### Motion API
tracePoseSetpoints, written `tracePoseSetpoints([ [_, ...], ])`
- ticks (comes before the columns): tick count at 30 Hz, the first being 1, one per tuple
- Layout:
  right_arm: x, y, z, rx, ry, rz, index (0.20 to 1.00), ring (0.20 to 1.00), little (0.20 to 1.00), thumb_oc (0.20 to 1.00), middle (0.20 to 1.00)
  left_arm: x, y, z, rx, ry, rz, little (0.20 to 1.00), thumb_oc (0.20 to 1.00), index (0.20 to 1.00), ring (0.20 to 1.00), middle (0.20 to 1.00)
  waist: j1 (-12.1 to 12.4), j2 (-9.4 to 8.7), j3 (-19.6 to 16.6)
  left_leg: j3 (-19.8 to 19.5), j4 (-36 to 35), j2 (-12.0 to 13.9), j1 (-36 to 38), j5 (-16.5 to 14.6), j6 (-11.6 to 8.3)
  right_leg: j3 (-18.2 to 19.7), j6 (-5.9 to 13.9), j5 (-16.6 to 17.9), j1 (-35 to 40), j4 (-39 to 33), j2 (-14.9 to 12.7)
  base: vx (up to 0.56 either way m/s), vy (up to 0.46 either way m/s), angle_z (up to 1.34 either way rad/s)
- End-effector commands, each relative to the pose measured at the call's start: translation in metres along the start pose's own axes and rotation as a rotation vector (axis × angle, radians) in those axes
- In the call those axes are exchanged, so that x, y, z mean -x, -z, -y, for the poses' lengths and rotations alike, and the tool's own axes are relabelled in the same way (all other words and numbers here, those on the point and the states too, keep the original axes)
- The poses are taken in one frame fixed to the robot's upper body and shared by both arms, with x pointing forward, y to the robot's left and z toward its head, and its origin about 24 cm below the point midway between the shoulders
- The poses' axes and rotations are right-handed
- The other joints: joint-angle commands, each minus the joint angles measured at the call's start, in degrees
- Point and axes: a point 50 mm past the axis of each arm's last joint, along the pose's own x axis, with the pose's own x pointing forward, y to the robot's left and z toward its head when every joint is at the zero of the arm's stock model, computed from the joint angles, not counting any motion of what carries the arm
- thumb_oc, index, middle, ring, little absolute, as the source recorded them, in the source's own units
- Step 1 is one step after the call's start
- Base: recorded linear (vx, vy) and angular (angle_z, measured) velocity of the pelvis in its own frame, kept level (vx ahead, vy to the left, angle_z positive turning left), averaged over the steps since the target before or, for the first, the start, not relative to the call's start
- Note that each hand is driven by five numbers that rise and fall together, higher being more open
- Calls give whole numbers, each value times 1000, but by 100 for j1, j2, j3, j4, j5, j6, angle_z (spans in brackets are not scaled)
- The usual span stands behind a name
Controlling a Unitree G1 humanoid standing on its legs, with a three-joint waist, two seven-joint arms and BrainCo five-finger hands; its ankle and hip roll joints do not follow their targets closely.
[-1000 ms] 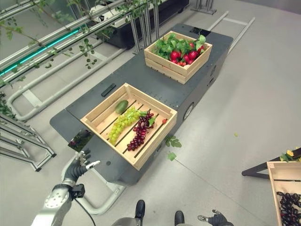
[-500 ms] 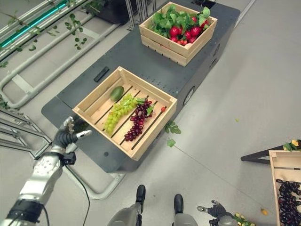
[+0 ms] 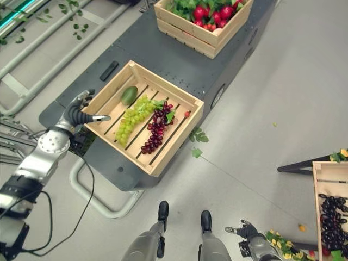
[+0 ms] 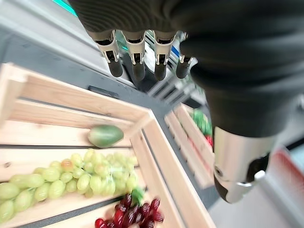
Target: Pick up the fruits from the basket on one side to the basket on the other side
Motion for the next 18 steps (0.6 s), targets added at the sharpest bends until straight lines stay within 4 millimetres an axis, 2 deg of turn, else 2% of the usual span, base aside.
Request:
tracePoseSetpoints([
  [1, 2, 9, 9, -11, 34, -11, 1000, 1000, 1000, 1000, 1000, -16, -14, -25, -95, -106, 15, 1000, 1000, 1000, 1000, 1000, -105, 5, -98, 48, 424, -361, -365, -420, 124, 105, 438, 457, -866, 111, -155, 0, 0, 0],
  [9, 2, 3, 12, -38, 60, 16, 1000, 1000, 1000, 1000, 1000, -32, -3, -15, -174, -100, -101, 1000, 1000, 1000, 1000, 1000, -279, 73, 97, 181, 559, -391, -604, -411, 134, 245, 434, 536, -1130, 139, -148, -17, 13, -8],
  [18, 2, -6, 10, -72, 76, 68, 1000, 1000, 1000, 1000, 1000, -27, 32, 3, -118, -95, -281, 1000, 1000, 1000, 1000, 1000, -414, -12, 316, 347, 690, -384, -916, -400, 156, 427, 443, 660, -1461, 144, -116, -27, 4, -12],
])
